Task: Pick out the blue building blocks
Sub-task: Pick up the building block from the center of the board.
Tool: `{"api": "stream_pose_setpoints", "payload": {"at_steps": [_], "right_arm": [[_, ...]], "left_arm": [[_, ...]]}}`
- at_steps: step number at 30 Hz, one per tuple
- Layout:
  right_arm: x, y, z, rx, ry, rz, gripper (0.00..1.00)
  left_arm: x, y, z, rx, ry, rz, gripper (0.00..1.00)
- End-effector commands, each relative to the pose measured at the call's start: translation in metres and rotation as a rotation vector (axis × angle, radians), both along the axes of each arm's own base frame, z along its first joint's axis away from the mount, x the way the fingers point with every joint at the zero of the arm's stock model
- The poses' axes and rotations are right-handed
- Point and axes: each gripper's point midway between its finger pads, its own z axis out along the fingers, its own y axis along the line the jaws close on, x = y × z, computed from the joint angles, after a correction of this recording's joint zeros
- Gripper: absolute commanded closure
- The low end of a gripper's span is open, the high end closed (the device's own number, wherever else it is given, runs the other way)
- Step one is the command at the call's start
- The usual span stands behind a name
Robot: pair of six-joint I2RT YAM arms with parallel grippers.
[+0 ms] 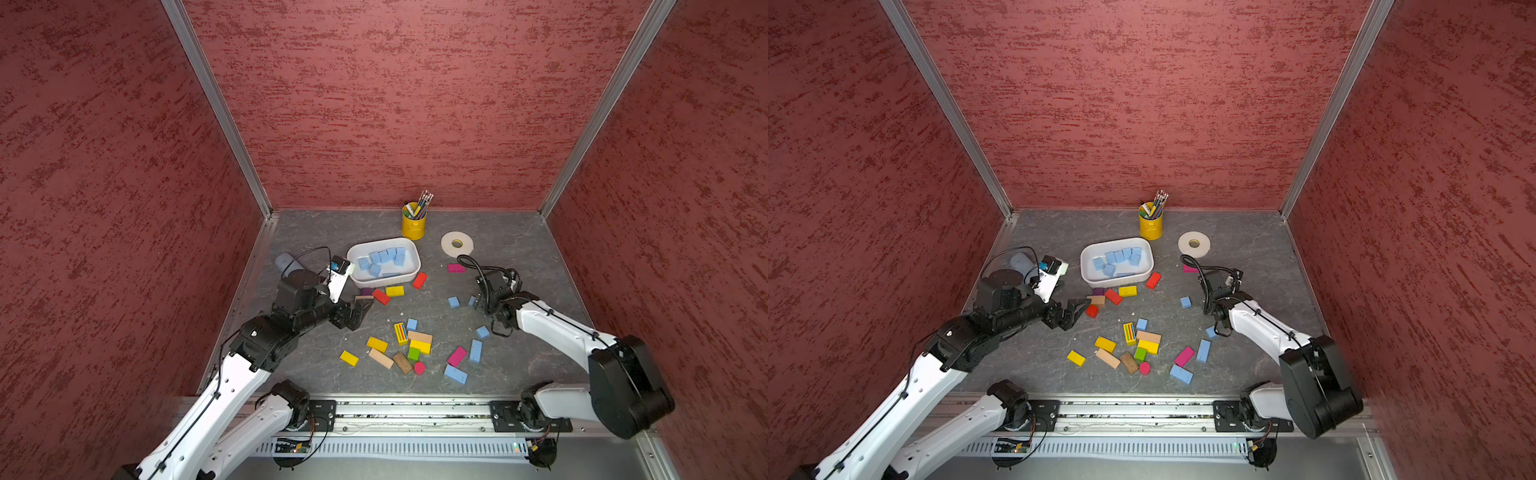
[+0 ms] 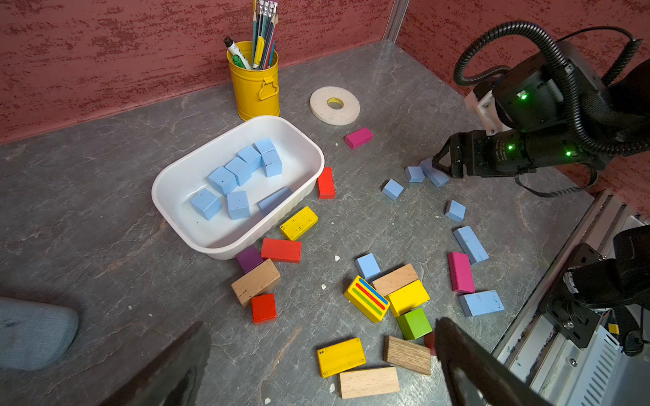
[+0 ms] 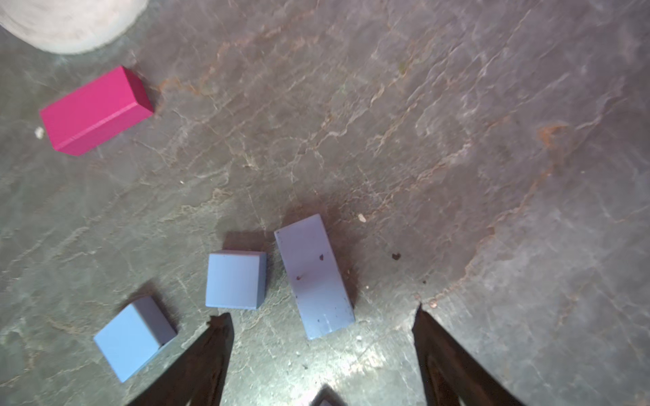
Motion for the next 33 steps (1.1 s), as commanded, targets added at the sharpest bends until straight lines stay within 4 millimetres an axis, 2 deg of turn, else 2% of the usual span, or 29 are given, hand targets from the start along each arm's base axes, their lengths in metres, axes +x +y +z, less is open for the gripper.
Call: {"api": "stream_pose_setpoints", "payload": {"at_steps": [1,8,16,18,25,33], "right_arm": [[0.004,0.001,-0.006,0.018,-0.007,-0.003,0.19],[0.004,-0.001,-0.019,0.000,0.016,-0.012,0.26],[0.008,-0.003,-0.021,-0.010,0.013,-0.019,0.33],[0.006,-0.004,-0.029,-0.020,0.040,-0.020,0.34],[0.006,-0.005,-0.035,-0.027,0.052,-0.022,0.38],[0.006,-0.006,-0.037,-0.031,0.057,-0.026,0.47]], "left_arm": [[0.001,-0.001,0.002,-0.008,-0.018,-0.011,0.00],[0.000,-0.001,0.002,-0.008,-0.018,-0.011,0.00],[0.000,-0.001,0.002,-0.007,-0.017,-0.009,0.00],[0.000,-0.001,0.002,-0.006,-0.018,-0.009,0.00],[0.000,-0.001,0.002,-0.007,-0.019,-0.008,0.00],[0.000,-0.001,0.002,-0.007,-0.019,-0.009,0.00]]}}
